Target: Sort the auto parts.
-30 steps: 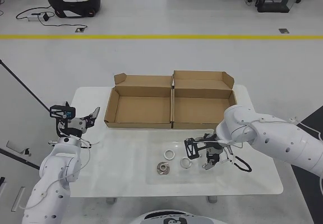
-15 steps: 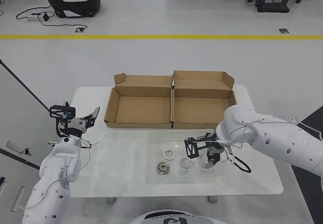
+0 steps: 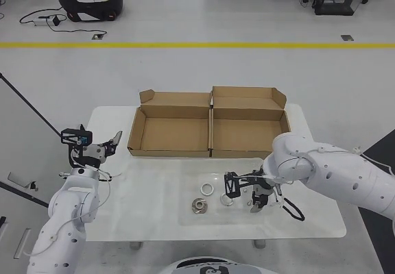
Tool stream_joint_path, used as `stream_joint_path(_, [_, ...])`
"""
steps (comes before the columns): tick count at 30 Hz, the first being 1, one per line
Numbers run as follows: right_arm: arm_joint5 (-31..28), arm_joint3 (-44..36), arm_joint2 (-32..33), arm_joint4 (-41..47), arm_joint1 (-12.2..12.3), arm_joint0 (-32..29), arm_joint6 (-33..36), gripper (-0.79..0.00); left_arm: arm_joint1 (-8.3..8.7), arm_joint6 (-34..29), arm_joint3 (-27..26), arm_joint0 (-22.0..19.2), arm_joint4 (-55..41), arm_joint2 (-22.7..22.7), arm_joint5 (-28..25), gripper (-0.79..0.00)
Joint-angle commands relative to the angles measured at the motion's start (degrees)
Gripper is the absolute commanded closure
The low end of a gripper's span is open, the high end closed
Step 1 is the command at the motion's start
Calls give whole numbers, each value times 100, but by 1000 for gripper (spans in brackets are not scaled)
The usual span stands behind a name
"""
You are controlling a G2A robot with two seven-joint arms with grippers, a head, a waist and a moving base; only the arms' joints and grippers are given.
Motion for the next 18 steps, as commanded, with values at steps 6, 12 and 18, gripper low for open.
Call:
stream_joint_path(6, [95, 32, 0, 46, -80, -78, 95, -366, 0, 0, 0, 0, 0, 0, 0, -785])
stream_joint_path(12, [170, 154, 0, 53, -151, -152, 170, -342, 0, 0, 0, 0, 0, 0, 0, -785])
stream_joint_path(18, [266, 250, 0, 17, -223, -198, 267, -336, 0, 0, 0, 0, 0, 0, 0, -785])
